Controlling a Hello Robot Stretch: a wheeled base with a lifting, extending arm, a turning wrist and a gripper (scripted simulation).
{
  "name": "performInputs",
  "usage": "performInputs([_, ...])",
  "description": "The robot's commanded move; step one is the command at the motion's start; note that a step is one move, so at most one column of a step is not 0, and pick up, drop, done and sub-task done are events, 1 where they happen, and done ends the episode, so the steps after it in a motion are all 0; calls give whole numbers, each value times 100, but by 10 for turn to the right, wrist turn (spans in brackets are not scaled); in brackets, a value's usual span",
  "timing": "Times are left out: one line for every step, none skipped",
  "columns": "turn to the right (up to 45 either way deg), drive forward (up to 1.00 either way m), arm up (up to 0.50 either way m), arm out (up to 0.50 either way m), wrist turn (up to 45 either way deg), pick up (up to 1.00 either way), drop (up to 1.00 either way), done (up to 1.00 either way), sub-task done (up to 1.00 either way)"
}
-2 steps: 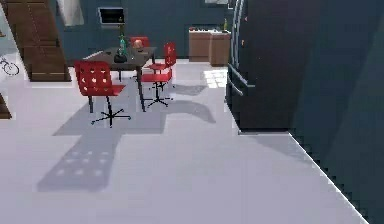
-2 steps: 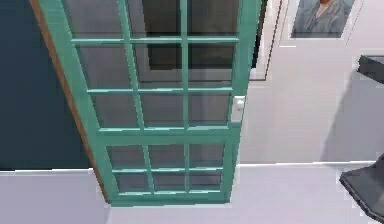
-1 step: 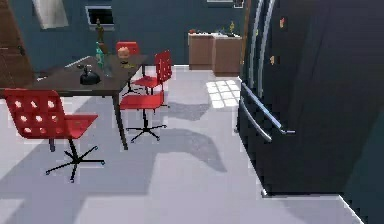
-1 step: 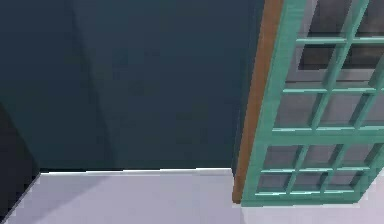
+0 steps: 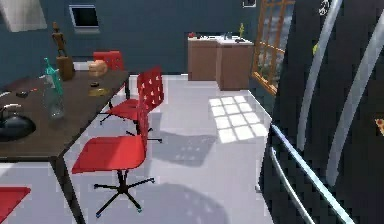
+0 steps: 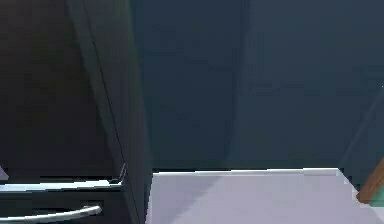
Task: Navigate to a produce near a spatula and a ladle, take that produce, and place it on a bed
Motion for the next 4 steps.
performInputs([0,100,0,0,0,0,0,0,0])
performInputs([0,100,0,0,0,0,0,0,0])
performInputs([0,100,0,0,0,0,0,0,0])
performInputs([60,0,0,0,0,0,0,0,0])
